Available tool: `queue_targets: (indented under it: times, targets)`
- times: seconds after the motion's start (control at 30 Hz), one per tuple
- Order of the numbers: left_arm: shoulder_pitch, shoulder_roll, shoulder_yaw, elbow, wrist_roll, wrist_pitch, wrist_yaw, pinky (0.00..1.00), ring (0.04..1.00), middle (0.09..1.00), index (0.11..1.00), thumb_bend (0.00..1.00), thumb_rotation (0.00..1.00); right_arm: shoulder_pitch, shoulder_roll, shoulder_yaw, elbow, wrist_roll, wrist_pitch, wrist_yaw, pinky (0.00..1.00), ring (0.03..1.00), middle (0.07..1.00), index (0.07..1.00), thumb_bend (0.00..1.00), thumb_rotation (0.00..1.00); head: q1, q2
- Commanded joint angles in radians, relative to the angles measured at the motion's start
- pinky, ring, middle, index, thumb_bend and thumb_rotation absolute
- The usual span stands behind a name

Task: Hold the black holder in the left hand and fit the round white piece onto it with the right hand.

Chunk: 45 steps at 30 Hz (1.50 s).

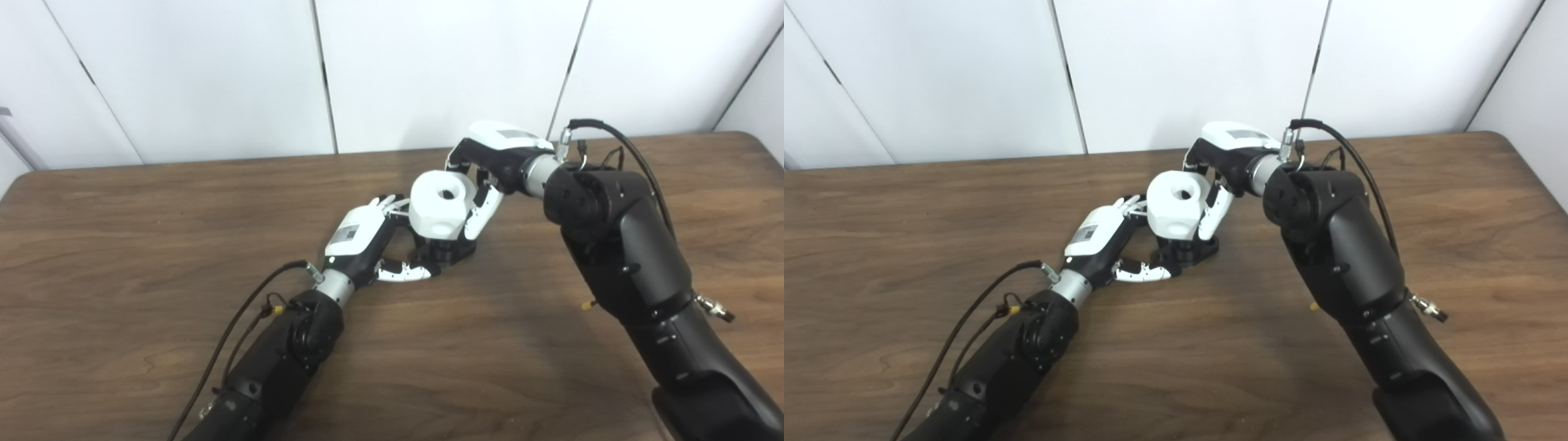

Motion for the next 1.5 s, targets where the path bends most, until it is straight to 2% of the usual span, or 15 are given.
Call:
queue_targets:
  times: [0.0, 0.03, 0.23, 0.43, 0.53, 0.77, 0.83, 0.97, 1.47]
  targets:
    - [0.038, -0.005, -0.040, 0.032, 0.026, 0.026, -0.071, 1.00, 0.962, 0.896, 0.477, 0.52, 0.08, -0.033, -0.019, -0.017, -0.011, 0.027, -0.019, -0.049, 0.36, 0.495, 0.554, 0.487, 0.51, 0.15, 0.002, 0.002]
    - [0.039, -0.004, -0.041, 0.030, 0.027, 0.025, -0.071, 1.00, 0.962, 0.897, 0.477, 0.52, 0.08, -0.031, -0.020, -0.016, -0.011, 0.036, -0.021, -0.056, 0.40, 0.536, 0.585, 0.486, 0.51, 0.15, 0.001, 0.002]
    - [0.043, -0.002, -0.036, 0.025, 0.020, 0.025, -0.072, 1.00, 0.964, 0.896, 0.477, 0.52, 0.07, -0.026, -0.031, -0.009, 0.001, 0.076, -0.040, -0.111, 0.47, 0.596, 0.625, 0.483, 0.51, 0.15, 0.002, 0.004]
    - [0.047, -0.001, -0.037, 0.021, 0.022, 0.023, -0.070, 1.00, 0.962, 0.894, 0.477, 0.52, 0.07, -0.033, -0.040, 0.005, 0.005, 0.078, -0.027, -0.128, 0.50, 0.628, 0.646, 0.482, 0.51, 0.14, 0.004, 0.007]
    - [0.050, 0.003, -0.038, 0.009, 0.020, 0.029, -0.079, 1.00, 0.964, 0.897, 0.477, 0.52, 0.08, -0.035, -0.043, 0.010, 0.006, 0.075, -0.021, -0.129, 0.43, 0.574, 0.622, 0.484, 0.51, 0.14, 0.003, 0.010]
    - [0.048, 0.005, -0.036, 0.013, 0.020, 0.031, -0.075, 1.00, 0.964, 0.893, 0.477, 0.52, 0.07, -0.047, -0.057, 0.022, 0.011, 0.071, -0.017, -0.115, 0.42, 0.560, 0.609, 0.486, 0.51, 0.15, -0.006, 0.010]
    - [0.046, 0.005, -0.036, 0.016, 0.018, 0.030, -0.077, 1.00, 0.967, 0.895, 0.477, 0.52, 0.07, -0.052, -0.062, 0.024, 0.011, 0.068, -0.013, -0.108, 0.35, 0.482, 0.554, 0.487, 0.51, 0.15, -0.007, 0.007]
    - [0.040, 0.000, -0.037, 0.025, 0.020, 0.029, -0.071, 1.00, 0.962, 0.893, 0.477, 0.52, 0.07, -0.065, -0.073, 0.031, 0.012, 0.059, 0.001, -0.080, 0.29, 0.395, 0.480, 0.489, 0.51, 0.15, -0.005, 0.006]
    - [0.035, -0.008, -0.037, 0.035, 0.023, 0.031, -0.063, 1.00, 0.965, 0.894, 0.477, 0.52, 0.07, -0.076, -0.091, 0.046, -0.002, 0.021, 0.004, -0.025, 0.29, 0.389, 0.469, 0.488, 0.51, 0.15, -0.006, 0.000]
